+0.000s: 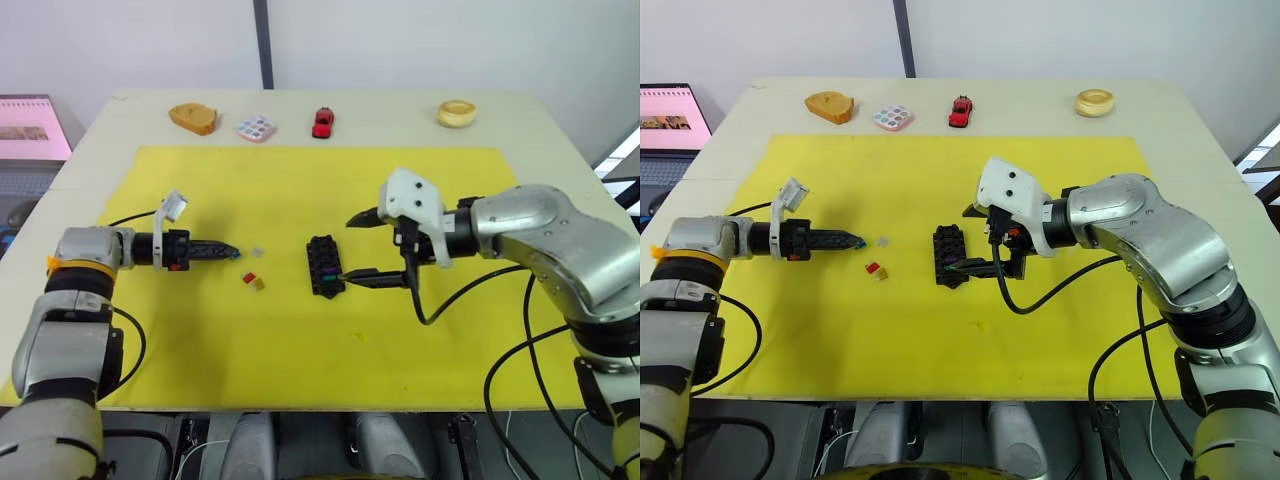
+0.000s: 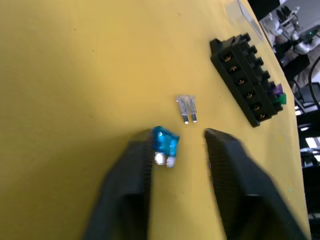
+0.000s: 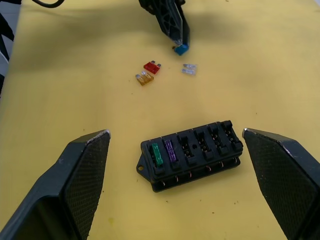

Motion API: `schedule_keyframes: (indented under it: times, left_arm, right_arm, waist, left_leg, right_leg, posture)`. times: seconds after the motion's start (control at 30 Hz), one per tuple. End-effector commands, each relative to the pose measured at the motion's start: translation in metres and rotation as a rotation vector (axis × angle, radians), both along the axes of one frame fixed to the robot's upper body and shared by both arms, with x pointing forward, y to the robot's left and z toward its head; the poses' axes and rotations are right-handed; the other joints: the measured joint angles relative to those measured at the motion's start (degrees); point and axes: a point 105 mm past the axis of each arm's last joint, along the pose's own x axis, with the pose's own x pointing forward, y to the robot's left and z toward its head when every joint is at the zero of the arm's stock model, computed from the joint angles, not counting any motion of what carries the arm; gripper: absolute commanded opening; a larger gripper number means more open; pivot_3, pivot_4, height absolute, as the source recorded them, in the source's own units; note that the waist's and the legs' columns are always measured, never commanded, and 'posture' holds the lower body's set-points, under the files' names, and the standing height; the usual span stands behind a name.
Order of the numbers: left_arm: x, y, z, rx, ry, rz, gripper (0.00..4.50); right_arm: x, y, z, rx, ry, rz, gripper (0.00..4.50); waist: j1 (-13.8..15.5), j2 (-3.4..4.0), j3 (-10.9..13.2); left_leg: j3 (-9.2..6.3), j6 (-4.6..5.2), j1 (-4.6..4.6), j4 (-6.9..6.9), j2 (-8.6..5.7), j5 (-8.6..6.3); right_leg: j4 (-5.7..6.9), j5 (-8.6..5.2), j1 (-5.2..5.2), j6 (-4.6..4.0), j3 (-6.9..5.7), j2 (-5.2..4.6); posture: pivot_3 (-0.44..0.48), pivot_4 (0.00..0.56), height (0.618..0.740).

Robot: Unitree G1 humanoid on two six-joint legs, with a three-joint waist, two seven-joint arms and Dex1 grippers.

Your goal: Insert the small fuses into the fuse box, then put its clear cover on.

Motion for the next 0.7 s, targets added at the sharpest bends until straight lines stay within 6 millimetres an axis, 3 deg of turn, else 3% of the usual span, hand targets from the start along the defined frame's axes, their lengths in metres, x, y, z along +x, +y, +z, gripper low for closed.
schedule_keyframes:
  times: [0.03,0.7]
  left_arm:
    - [-0.004,0.003,-0.002,0.019,0.009,-0.013,1.17]
    - [-0.013,0.009,-0.015,0.013,0.055,0.02,1.17]
  right_arm:
    - [-0.005,0.001,0.009,0.003,-0.049,0.011,4.5]
    - [-0.004,0.003,0.008,0.002,-0.052,0.024,4.5]
  waist:
    - [0.03,0.0,0.0]
    - [-0.09,0.01,-0.01]
  left_leg:
    - [-0.01,0.0,0.0,0.0,0.0,0.0]
    - [-0.01,0.0,0.03,0.0,0.01,0.0]
  right_leg:
    - [0.0,0.0,0.0,0.0,0.0,0.01]
    - [0.01,0.0,0.0,0.0,0.01,0.01]
  posture:
    - [0.0,0.15,0.74]
    - [0.0,0.15,0.74]
